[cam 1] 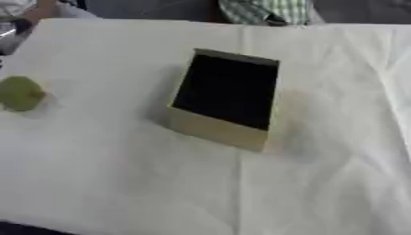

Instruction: Pick up objects on the table and place them in the box.

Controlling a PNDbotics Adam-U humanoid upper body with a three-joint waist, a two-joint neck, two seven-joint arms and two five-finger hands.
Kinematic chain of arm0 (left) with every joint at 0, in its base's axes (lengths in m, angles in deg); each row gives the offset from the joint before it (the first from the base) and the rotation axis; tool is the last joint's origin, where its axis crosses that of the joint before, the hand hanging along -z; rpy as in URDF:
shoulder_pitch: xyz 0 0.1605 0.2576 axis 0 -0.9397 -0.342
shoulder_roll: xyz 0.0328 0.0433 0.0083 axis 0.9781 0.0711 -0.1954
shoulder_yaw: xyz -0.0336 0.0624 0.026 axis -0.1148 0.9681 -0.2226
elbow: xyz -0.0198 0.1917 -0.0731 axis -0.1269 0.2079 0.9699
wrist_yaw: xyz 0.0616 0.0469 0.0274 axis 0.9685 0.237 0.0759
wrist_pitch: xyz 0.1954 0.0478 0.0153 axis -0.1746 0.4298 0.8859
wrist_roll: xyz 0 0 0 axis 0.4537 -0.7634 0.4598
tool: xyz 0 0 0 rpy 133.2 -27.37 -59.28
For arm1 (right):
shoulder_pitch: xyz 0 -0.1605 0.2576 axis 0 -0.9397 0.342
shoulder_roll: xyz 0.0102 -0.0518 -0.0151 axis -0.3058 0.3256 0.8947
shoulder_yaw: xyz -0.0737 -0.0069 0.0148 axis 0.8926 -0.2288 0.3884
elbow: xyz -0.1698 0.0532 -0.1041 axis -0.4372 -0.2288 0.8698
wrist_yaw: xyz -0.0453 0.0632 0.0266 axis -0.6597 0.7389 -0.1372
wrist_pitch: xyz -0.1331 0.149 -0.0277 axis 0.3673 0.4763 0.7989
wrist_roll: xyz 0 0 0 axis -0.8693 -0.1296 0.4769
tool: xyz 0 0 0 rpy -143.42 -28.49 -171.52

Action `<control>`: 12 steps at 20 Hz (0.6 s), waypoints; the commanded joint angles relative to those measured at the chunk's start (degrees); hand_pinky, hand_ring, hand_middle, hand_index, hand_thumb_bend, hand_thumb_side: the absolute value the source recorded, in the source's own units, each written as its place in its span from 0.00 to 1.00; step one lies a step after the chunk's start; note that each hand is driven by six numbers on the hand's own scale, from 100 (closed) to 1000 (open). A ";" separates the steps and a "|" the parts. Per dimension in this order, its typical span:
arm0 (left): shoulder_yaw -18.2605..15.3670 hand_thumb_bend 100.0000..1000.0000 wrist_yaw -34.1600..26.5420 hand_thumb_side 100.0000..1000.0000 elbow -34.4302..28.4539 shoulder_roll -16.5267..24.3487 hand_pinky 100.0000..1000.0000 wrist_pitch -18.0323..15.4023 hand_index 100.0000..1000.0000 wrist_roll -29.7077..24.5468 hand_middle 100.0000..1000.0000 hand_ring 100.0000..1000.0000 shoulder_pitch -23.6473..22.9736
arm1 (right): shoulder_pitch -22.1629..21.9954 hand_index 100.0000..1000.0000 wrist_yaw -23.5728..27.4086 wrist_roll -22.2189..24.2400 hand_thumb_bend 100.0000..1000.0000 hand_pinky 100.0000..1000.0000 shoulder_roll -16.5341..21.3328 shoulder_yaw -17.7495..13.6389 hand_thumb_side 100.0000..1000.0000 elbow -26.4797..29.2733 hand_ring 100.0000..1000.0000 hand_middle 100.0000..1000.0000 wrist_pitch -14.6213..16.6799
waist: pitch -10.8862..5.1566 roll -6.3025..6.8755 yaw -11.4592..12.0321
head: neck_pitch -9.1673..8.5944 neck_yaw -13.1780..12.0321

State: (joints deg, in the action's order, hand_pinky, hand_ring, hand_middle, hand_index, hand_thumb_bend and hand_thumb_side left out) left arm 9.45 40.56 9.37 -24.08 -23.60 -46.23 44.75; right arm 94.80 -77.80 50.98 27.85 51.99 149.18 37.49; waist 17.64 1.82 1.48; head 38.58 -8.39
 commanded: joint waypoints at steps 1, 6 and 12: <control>0.56 0.69 3.26 0.10 3.53 3.13 0.87 -1.73 0.87 -3.40 0.81 0.83 2.17 | 0.34 0.74 0.31 0.36 0.00 0.78 1.25 0.06 0.49 1.20 0.68 0.66 -0.16 | -1.22 0.09 -0.03 | -1.01 -0.18; 0.68 0.65 5.86 0.02 10.05 2.78 0.88 -4.17 0.86 -10.74 0.79 0.83 5.26 | 0.20 0.74 0.44 0.58 0.00 0.78 1.18 0.23 0.49 1.20 0.68 0.66 -0.35 | -1.21 0.23 -0.08 | -0.47 1.20; 0.47 0.65 4.27 0.01 13.73 3.42 0.89 -5.26 0.87 -16.52 0.80 0.84 6.15 | -0.05 0.74 0.33 0.52 0.00 0.78 1.38 0.18 0.49 1.20 0.68 0.66 -0.46 | -1.08 0.39 -0.07 | 0.54 2.99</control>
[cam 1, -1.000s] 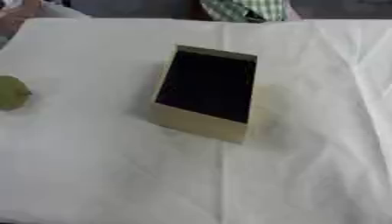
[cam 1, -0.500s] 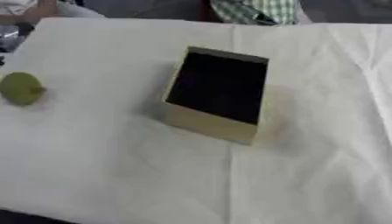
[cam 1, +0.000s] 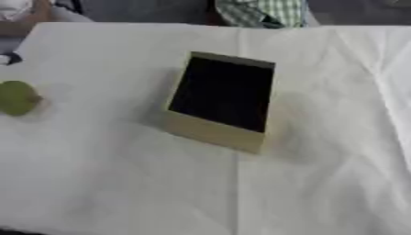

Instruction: Pick up objects on the table and place them in the box.

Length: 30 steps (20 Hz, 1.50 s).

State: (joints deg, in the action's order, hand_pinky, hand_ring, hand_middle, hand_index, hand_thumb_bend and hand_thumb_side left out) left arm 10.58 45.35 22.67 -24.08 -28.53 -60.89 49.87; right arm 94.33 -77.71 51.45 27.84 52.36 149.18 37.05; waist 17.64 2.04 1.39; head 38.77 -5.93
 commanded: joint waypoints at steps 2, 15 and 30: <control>-0.88 0.65 -0.94 0.00 0.56 3.72 0.89 -0.46 0.88 -2.89 0.80 0.85 0.77 | 0.41 0.74 0.22 0.03 0.00 0.78 1.45 -0.19 0.49 1.20 0.68 0.66 -0.04 | -0.98 0.20 0.07 | 1.25 0.74; -1.65 0.67 -2.80 0.00 1.22 5.04 0.90 -0.72 0.90 -7.16 0.82 0.87 -0.60 | 0.24 0.74 0.11 -0.03 0.00 0.78 1.60 -0.12 0.50 1.20 0.68 0.66 -0.15 | -0.63 0.37 0.17 | 4.14 -1.31; -1.33 0.71 -0.11 0.03 3.45 4.46 0.92 -0.05 0.91 -9.46 0.84 0.90 -0.01 | 0.19 0.74 0.14 -0.02 0.00 0.78 1.48 -0.03 0.50 1.20 0.68 0.66 -0.28 | -0.23 0.34 -0.12 | 2.67 -4.21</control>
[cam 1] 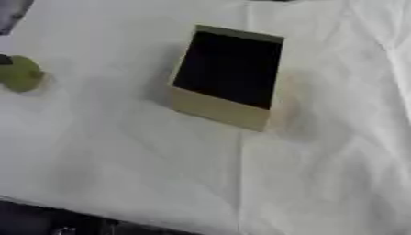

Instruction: Pick up objects on the table and place them in the box.

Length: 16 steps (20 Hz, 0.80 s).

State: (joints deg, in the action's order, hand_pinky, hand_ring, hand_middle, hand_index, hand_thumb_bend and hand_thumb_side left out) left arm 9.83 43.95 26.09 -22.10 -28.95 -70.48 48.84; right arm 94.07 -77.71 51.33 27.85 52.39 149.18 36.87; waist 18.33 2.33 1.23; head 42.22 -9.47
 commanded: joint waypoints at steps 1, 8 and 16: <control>-0.45 0.71 2.15 0.03 0.27 2.42 0.92 0.49 0.91 0.29 0.84 0.90 1.16 | 0.45 0.74 0.15 0.11 0.00 0.78 1.46 -0.06 0.50 1.20 0.68 0.66 -0.09 | -0.89 0.03 0.01 | -0.94 -0.85; 0.28 0.69 8.27 0.01 2.40 1.92 0.93 0.67 0.91 0.47 0.85 0.92 2.18 | 0.44 0.74 0.24 0.23 0.00 0.78 1.40 0.04 0.51 1.20 0.68 0.66 -0.13 | -0.74 0.01 -0.08 | -1.69 -1.77; 1.34 0.62 11.47 0.00 5.45 0.90 0.93 0.44 0.89 -0.45 0.85 0.92 3.22 | 0.45 0.74 0.37 0.31 0.00 0.78 1.20 0.12 0.51 1.20 0.68 0.66 -0.11 | -0.47 -0.23 -0.35 | -1.74 -1.29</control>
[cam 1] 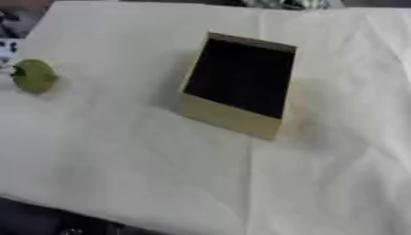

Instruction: Pick up objects on the table and place them in the box.

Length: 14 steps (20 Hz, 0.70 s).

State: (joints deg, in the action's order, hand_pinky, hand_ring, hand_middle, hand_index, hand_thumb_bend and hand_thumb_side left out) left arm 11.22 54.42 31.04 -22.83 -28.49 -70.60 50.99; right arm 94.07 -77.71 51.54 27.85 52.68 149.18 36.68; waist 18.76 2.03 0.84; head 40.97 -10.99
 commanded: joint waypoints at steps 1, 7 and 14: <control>0.09 0.61 1.33 0.00 0.94 1.49 0.93 -0.03 0.89 -0.47 0.85 0.93 1.19 | 0.45 0.74 0.38 0.11 0.00 0.78 1.16 -0.16 0.51 1.20 0.68 0.66 0.06 | -0.81 0.04 0.01 | -0.48 0.32; 0.67 0.58 2.13 0.00 2.76 0.79 0.93 -0.31 0.89 -1.95 0.85 0.93 1.74 | 0.55 0.74 0.45 0.12 0.00 0.78 1.03 -0.11 0.51 1.20 0.68 0.66 0.06 | -0.36 -0.11 -0.12 | -0.45 0.66; 1.15 0.56 3.61 0.00 3.99 0.58 0.93 0.33 0.89 -3.76 0.85 0.94 1.67 | 0.64 0.74 0.50 0.05 0.00 0.78 0.91 -0.08 0.52 1.20 0.69 0.66 0.10 | -0.01 -0.38 -0.13 | -0.07 1.14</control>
State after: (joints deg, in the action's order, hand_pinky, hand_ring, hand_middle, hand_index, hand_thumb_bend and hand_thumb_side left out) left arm 12.42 57.40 35.27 -24.23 -28.27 -74.02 51.87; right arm 94.09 -77.46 51.55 27.81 52.72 149.18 36.67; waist 19.76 1.63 0.71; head 40.98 -9.94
